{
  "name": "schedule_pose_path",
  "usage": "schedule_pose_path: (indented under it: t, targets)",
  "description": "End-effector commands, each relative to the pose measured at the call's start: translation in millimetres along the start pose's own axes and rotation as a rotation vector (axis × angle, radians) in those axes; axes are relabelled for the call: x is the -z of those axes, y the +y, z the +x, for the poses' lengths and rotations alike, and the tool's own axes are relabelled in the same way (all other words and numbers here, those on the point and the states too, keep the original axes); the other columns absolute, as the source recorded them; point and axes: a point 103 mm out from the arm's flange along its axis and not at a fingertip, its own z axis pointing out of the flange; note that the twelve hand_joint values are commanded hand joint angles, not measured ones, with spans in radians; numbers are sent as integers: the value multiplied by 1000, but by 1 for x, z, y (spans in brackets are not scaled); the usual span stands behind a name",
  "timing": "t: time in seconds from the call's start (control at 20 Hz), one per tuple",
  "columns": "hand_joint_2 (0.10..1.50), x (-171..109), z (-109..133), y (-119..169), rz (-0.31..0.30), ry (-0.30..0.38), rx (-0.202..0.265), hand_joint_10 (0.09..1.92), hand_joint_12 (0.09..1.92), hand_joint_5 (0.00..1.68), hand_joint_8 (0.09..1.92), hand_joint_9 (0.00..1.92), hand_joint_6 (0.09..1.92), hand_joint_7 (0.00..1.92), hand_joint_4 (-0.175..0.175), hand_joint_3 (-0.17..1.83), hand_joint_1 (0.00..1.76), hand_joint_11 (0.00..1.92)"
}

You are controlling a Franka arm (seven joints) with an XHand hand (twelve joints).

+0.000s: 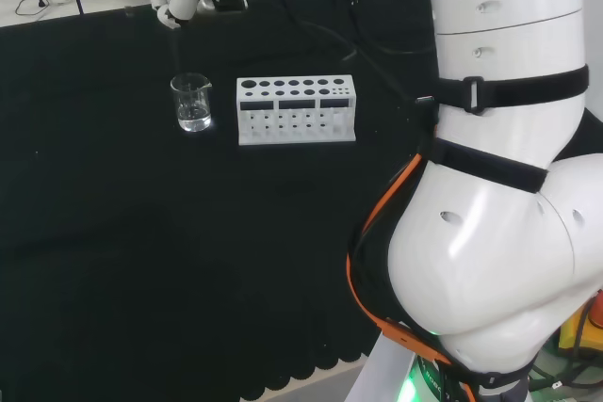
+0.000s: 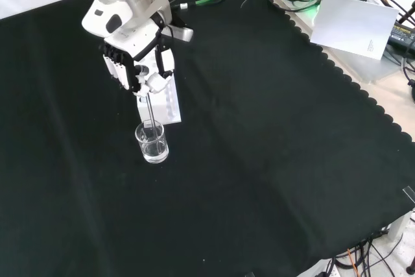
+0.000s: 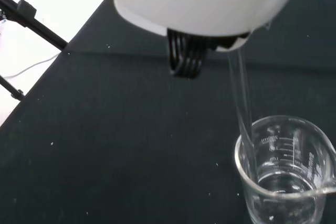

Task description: Stir in the beaker to the left of the white test tube rack with the glass rod.

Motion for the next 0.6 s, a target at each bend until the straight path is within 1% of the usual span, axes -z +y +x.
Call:
schedule_pose_path:
  t: [0.05, 0.25, 0.6]
  targets:
    - [409, -2, -11, 8, 2, -2, -15, 664, 999, 1228, 877, 1773, 809, 1409, -175, 1108, 1336, 1377]
    - [409, 3, -23, 1, -5, 0, -31, 664, 999, 1228, 878, 1773, 809, 1409, -175, 1108, 1336, 1376]
    - [409, 15, -25, -12, -20, -15, -30, 664, 1000, 1228, 878, 1773, 809, 1408, -175, 1108, 1336, 1376]
